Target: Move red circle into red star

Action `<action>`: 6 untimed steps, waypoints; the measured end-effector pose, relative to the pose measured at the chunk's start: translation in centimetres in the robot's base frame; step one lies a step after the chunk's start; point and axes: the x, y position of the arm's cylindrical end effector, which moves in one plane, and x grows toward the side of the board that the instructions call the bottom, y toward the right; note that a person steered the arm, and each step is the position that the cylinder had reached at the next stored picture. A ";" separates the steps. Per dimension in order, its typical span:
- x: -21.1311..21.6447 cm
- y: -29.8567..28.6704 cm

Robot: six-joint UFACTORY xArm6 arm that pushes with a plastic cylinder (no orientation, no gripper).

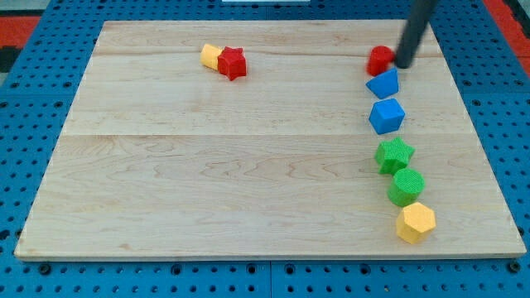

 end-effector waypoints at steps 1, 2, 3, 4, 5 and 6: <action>-1.4 -7.4; -2.7 -4.6; -2.9 -9.6; -2.9 -18.1; -4.1 -10.6; -4.6 -2.0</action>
